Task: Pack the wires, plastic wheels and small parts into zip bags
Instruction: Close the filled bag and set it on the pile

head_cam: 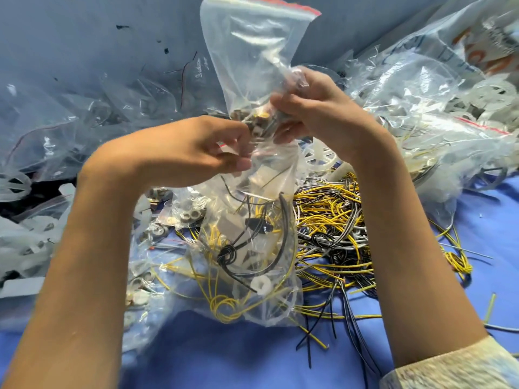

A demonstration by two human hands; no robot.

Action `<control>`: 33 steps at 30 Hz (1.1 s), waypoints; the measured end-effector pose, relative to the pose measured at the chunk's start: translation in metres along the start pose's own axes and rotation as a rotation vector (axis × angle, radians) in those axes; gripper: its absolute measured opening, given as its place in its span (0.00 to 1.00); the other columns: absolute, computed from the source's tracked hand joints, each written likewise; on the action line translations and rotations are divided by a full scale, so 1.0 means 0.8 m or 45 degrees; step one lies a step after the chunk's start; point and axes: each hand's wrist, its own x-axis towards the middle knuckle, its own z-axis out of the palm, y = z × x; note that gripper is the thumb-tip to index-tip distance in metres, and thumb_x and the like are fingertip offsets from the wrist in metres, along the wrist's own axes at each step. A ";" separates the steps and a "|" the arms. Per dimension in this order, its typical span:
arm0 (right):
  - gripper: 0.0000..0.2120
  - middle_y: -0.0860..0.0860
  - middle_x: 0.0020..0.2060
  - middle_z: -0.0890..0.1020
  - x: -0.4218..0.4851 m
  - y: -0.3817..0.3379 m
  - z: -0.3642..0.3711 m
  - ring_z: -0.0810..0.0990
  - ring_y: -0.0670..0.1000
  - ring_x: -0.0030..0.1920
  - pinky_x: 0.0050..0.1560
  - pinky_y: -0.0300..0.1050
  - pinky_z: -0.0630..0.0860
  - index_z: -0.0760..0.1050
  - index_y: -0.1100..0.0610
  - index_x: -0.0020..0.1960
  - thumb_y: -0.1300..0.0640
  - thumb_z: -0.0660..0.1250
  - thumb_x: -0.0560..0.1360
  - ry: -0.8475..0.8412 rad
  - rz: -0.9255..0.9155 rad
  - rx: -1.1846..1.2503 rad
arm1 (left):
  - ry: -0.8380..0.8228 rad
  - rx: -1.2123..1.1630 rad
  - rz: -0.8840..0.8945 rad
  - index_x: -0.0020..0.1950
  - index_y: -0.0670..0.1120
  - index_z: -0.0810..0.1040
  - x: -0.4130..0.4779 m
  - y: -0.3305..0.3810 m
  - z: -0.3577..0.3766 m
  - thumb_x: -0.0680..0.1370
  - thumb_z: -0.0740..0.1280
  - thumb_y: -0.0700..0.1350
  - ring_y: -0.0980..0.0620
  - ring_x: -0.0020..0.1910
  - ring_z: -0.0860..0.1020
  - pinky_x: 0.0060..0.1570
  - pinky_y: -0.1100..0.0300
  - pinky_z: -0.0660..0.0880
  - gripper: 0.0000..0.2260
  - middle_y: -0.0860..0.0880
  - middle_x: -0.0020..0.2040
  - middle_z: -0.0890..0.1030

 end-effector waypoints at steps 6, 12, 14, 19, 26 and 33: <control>0.04 0.49 0.30 0.72 -0.001 0.000 0.004 0.71 0.43 0.26 0.25 0.36 0.68 0.68 0.60 0.48 0.67 0.62 0.77 -0.097 -0.062 0.025 | 0.082 0.001 0.082 0.47 0.58 0.76 -0.009 0.008 -0.010 0.74 0.65 0.54 0.58 0.46 0.79 0.50 0.58 0.73 0.03 0.58 0.46 0.82; 0.09 0.48 0.26 0.80 -0.010 0.002 -0.004 0.77 0.41 0.24 0.24 0.33 0.64 0.78 0.59 0.41 0.54 0.63 0.73 -0.543 0.088 -0.242 | 0.232 -0.084 0.227 0.44 0.54 0.78 -0.005 0.016 -0.007 0.70 0.63 0.59 0.53 0.36 0.72 0.32 0.67 0.63 0.11 0.51 0.41 0.78; 0.10 0.51 0.27 0.78 -0.010 0.004 -0.004 0.76 0.43 0.25 0.26 0.36 0.65 0.80 0.54 0.36 0.51 0.65 0.72 -0.559 0.130 -0.252 | 0.259 -0.128 0.253 0.44 0.56 0.77 -0.002 0.018 -0.004 0.68 0.62 0.60 0.57 0.36 0.71 0.34 0.69 0.63 0.12 0.53 0.44 0.77; 0.14 0.54 0.26 0.78 -0.012 0.002 -0.006 0.74 0.40 0.22 0.22 0.29 0.63 0.81 0.59 0.34 0.49 0.69 0.68 -0.622 0.194 -0.318 | 0.381 -0.159 0.316 0.42 0.59 0.71 0.008 0.014 0.006 0.75 0.67 0.53 0.55 0.40 0.69 0.39 0.70 0.64 0.05 0.45 0.51 0.73; 0.11 0.46 0.27 0.82 -0.016 0.002 -0.008 0.78 0.41 0.26 0.26 0.29 0.70 0.83 0.54 0.31 0.47 0.73 0.67 -0.721 0.277 -0.357 | 0.526 -0.098 0.395 0.45 0.49 0.76 0.015 0.014 0.016 0.76 0.68 0.45 0.54 0.55 0.72 0.47 0.72 0.67 0.02 0.44 0.59 0.71; 0.14 0.45 0.37 0.84 -0.015 0.006 -0.011 0.83 0.46 0.36 0.36 0.41 0.79 0.81 0.50 0.43 0.40 0.66 0.72 -0.476 0.270 -0.378 | 0.650 -0.121 0.340 0.47 0.43 0.75 0.014 0.011 0.013 0.78 0.65 0.46 0.66 0.29 0.71 0.30 0.74 0.64 0.06 0.65 0.29 0.74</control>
